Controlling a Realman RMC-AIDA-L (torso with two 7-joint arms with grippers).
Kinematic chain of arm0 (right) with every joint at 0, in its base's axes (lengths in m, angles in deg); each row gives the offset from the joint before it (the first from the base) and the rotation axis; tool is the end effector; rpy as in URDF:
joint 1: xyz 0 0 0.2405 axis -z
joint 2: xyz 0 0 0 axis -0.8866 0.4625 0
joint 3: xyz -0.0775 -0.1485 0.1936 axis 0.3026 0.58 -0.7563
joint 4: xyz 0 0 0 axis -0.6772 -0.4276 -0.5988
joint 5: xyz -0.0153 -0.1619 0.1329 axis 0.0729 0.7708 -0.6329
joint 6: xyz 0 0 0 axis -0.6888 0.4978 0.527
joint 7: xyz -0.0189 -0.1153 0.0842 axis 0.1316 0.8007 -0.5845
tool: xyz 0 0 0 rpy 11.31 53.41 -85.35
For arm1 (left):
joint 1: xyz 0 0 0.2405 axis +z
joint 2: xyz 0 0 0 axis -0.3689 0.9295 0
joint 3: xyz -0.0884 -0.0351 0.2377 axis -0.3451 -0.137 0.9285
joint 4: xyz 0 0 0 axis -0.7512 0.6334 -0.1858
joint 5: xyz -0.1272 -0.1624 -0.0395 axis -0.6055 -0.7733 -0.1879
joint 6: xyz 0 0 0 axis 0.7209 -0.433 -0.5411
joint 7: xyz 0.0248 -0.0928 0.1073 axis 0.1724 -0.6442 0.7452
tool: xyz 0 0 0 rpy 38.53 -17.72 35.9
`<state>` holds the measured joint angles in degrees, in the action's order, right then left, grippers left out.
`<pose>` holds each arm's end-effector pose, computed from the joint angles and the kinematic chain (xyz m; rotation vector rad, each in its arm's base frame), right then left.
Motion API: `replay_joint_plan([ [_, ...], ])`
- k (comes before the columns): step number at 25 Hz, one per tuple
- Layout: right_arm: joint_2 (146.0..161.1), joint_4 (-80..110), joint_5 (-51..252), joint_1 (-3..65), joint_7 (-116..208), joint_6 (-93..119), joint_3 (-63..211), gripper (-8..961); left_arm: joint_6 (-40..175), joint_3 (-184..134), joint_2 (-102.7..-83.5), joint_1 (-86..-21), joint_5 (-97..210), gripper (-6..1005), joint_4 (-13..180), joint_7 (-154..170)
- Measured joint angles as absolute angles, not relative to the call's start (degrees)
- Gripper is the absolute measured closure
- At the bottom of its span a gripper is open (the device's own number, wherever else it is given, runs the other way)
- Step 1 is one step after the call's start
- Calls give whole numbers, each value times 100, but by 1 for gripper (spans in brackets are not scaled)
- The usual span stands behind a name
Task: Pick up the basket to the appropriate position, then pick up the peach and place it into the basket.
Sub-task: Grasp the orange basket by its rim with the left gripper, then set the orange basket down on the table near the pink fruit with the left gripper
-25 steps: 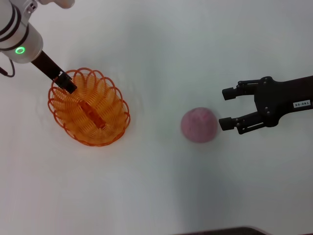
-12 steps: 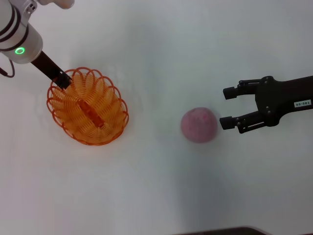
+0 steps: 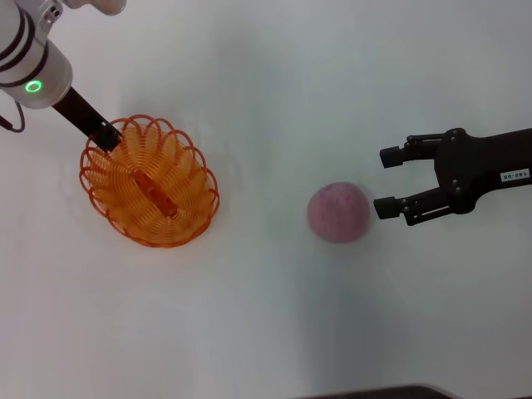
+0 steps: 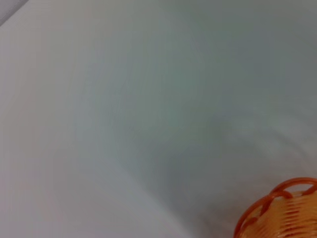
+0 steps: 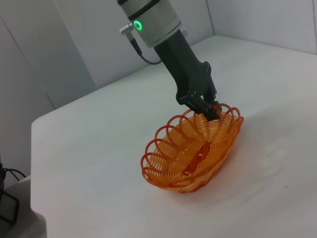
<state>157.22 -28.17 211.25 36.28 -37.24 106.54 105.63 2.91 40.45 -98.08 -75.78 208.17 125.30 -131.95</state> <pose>0.2858 0.2941 0.0331 -2.9069 0.7157 0.4821 -0.1967 0.4198 -0.0326 -2.4855 -0.8018 0.7238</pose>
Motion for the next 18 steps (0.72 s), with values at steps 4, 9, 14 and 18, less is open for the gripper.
replay_joint_plan([
  [4,15722,-2817,21107,3630,-3718,10654,10563,4,272,4047,-9808,-7579,20817,858,12530,-13205],
  [9,15722,-2807,21107,3623,-3689,10641,10554,6,133,3850,-9814,-7579,20813,869,12578,-13210],
  [14,15722,-2804,21106,3617,-3682,10632,10554,8,-597,3056,-9948,-7566,20802,889,13158,-13118],
  [18,15722,-2814,21107,3617,-3674,10602,10555,10,-1246,2655,-10014,-7523,20751,904,13716,-13072],
])
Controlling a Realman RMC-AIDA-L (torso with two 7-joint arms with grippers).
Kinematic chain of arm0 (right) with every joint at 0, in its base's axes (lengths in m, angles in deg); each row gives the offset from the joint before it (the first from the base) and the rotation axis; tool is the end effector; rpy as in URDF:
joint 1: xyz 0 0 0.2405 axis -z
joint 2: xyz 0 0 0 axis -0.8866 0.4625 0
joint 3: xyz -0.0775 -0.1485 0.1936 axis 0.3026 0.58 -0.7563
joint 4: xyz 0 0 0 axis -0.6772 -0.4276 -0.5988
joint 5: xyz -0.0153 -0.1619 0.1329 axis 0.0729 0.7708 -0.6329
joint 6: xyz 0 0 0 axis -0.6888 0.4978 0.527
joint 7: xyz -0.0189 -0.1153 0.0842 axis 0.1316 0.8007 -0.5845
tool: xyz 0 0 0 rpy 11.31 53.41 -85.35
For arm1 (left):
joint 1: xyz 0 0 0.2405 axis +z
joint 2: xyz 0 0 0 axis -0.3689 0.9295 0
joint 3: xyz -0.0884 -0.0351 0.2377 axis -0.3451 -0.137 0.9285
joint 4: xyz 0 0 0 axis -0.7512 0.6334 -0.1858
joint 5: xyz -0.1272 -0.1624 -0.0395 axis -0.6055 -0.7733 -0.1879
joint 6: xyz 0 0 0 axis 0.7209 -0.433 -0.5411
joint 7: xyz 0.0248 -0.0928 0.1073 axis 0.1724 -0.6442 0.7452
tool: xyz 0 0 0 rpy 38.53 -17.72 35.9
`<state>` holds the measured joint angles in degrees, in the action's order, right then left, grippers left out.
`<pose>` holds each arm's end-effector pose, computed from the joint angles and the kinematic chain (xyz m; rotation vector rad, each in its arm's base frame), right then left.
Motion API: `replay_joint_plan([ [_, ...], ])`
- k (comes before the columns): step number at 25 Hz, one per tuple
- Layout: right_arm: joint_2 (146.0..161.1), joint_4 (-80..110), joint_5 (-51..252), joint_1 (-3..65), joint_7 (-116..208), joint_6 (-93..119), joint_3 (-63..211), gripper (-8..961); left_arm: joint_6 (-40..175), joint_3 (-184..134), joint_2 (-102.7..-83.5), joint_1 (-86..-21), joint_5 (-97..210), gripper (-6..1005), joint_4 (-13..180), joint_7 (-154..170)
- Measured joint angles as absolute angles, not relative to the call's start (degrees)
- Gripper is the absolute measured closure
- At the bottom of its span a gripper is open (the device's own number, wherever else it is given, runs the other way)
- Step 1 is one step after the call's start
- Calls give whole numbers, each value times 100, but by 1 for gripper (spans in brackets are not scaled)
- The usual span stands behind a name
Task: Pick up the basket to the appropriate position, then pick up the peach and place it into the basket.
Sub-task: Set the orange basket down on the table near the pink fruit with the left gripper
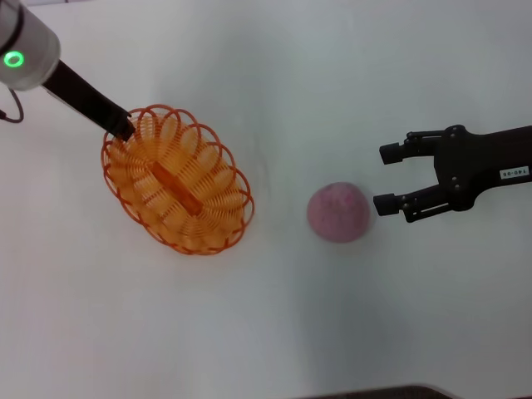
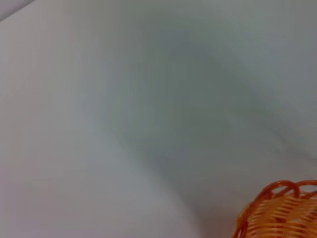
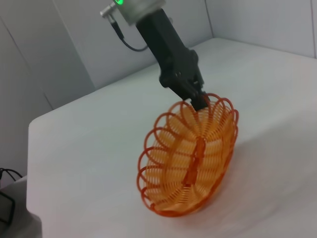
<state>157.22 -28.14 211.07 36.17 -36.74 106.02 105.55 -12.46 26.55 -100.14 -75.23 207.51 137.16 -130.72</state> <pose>0.2857 0.2960 0.0333 -2.8990 0.7001 0.4814 -0.1694 0.4069 -0.0033 -2.5613 -1.0067 0.5371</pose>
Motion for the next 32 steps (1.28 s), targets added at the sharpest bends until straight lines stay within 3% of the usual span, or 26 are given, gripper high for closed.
replay_joint_plan([
  [14,15718,-2817,21117,3616,-3602,10463,10555,16,-2359,1331,-9986,-7419,20110,944,14470,-13611],
  [19,15707,-2825,21116,3599,-3526,10374,10560,19,-1803,827,-10189,-6941,19430,946,14649,-14156],
  [32,15728,-2826,21106,3536,-3305,9871,10557,24,-571,1146,-10247,-5771,18834,949,14062,-14803],
])
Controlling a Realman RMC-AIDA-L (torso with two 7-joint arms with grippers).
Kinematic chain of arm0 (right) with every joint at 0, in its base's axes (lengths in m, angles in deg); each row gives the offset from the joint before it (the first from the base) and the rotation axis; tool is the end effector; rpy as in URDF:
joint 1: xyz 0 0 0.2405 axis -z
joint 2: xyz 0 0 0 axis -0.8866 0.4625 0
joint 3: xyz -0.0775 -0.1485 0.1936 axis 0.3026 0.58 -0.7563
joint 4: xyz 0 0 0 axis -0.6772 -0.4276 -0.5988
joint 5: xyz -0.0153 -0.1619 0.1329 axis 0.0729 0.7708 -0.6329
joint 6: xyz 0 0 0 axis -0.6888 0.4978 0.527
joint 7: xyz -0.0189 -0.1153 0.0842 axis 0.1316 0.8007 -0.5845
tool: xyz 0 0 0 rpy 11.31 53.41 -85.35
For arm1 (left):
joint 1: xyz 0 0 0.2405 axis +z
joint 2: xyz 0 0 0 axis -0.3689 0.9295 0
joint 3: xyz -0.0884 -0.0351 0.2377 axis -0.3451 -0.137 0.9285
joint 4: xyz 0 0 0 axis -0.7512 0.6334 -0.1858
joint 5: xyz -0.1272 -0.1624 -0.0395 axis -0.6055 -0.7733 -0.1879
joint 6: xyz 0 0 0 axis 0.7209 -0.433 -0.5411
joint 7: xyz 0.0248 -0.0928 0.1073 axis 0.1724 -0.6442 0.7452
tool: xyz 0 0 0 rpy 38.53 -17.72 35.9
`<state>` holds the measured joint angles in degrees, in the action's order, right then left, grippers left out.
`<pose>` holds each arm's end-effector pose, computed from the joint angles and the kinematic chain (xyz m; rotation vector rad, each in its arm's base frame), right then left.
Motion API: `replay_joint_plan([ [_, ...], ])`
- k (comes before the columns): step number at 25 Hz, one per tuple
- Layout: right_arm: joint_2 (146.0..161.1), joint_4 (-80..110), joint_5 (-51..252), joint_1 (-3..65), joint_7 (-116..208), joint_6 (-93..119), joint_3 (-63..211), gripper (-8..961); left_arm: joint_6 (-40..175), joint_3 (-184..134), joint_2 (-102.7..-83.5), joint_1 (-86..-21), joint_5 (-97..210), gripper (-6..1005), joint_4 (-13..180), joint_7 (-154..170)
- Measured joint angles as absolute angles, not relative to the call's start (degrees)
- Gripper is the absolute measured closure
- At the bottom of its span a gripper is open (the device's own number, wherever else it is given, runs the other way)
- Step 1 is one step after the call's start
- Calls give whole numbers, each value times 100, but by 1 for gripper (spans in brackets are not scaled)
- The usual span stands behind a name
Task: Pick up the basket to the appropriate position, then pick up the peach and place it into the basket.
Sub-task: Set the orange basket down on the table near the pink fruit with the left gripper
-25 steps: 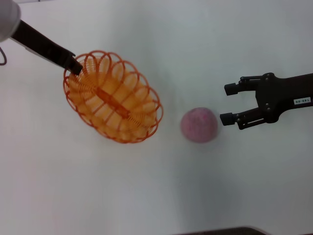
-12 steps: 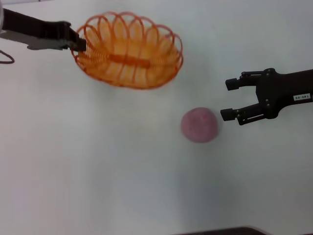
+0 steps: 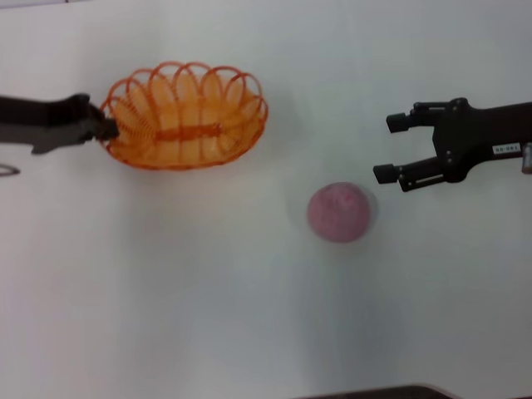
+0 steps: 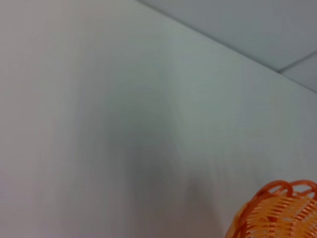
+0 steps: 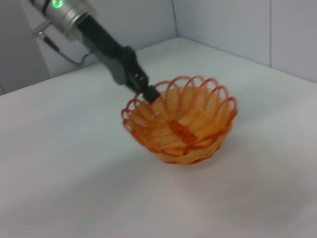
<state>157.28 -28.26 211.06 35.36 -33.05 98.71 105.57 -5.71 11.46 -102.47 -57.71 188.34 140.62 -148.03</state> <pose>0.2908 0.3156 0.0346 -2.8046 0.5918 0.3973 -0.2486 0.3723 0.0131 -2.0520 -1.8766 -0.2666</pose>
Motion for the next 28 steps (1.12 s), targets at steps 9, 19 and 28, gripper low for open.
replay_joint_plan([
  [9,15732,-2826,21105,3298,-3296,9745,10580,28,-257,1172,-10251,-5283,18765,934,13898,-14870],
  [19,15739,-2825,21102,3194,-3297,9668,10587,33,-567,1074,-10128,-5190,18474,722,13869,-14627],
  [28,15747,-2915,21087,3150,-3559,9667,10559,37,-1136,580,-9940,-5162,17799,528,14250,-13257],
])
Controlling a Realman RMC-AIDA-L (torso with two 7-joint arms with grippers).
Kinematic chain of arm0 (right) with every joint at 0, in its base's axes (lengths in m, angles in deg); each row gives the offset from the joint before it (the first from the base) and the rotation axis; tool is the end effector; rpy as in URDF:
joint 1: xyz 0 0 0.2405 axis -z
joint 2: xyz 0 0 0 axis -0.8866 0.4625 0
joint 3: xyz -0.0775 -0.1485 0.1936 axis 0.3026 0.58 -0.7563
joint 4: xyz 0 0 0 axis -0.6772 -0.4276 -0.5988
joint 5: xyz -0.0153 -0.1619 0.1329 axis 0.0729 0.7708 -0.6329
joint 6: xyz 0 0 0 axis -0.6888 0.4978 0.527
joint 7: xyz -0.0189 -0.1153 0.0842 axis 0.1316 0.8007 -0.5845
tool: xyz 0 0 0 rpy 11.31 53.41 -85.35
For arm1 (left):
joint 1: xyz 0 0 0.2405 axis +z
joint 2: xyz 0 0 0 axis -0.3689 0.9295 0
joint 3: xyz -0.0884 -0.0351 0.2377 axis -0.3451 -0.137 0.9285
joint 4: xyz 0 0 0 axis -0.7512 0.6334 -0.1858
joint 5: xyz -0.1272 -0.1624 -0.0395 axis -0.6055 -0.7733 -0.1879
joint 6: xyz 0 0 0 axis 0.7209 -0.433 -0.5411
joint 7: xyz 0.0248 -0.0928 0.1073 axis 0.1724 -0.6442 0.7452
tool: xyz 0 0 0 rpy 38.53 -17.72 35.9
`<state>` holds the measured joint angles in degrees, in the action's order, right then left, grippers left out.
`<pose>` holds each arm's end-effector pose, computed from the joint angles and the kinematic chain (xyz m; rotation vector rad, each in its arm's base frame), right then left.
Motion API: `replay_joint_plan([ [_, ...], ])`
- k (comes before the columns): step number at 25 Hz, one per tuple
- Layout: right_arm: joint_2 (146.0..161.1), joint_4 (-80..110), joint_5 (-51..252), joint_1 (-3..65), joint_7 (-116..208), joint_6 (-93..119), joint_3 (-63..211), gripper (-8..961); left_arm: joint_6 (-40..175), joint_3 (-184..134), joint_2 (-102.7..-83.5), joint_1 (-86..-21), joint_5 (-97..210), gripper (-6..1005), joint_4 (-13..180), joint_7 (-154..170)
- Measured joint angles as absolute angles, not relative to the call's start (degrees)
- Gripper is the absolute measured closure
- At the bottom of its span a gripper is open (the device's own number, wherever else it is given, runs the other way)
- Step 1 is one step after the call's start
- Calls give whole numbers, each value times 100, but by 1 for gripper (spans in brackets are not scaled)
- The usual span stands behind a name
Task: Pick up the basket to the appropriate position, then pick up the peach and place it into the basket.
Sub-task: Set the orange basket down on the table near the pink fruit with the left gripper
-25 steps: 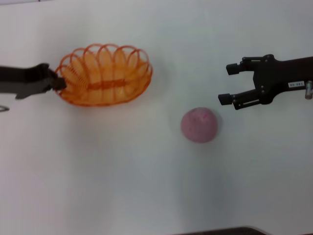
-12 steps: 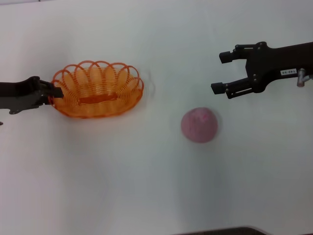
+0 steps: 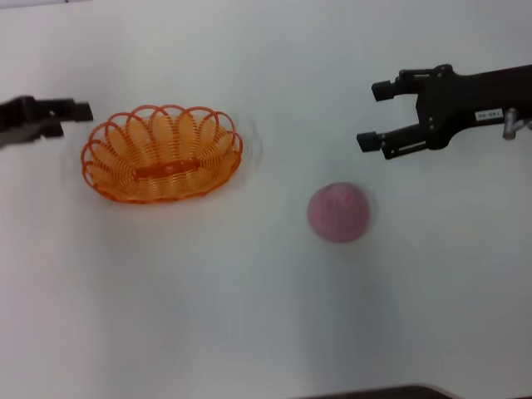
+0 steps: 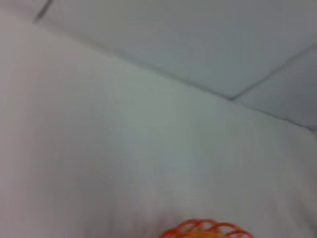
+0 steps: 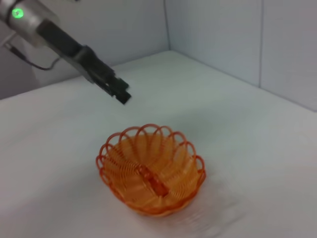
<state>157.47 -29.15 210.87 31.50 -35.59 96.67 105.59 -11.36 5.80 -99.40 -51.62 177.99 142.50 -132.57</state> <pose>0.2692 0.3403 0.0370 -2.7860 0.5473 0.3999 -0.2739 0.3510 0.0535 -2.1674 -1.6964 -0.4561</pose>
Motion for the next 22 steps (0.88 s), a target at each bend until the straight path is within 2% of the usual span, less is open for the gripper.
replay_joint_plan([
  [3,15793,-3203,21078,3128,-3957,9680,10556,38,-1761,463,-9964,-5080,17363,421,14656,-12084],
  [6,15830,-3437,21078,3111,-4258,9711,10557,39,-2512,516,-10112,-4919,17029,315,15077,-10982],
  [10,15848,-3704,21078,3045,-4897,9734,10580,41,-2804,1010,-10264,-4520,16885,272,15444,-10051],
  [17,15813,-4359,21144,2921,-5806,10184,10666,44,-2858,1161,-10273,-3970,16563,196,14905,-8953],
  [19,15770,-4538,21251,2812,-6002,10423,10676,45,-2906,1059,-10263,-3900,16555,122,14642,-8668],
  [22,15746,-4853,21676,2542,-6398,10872,10692,46,-2979,844,-10259,-3846,16546,123,14290,-8237],
])
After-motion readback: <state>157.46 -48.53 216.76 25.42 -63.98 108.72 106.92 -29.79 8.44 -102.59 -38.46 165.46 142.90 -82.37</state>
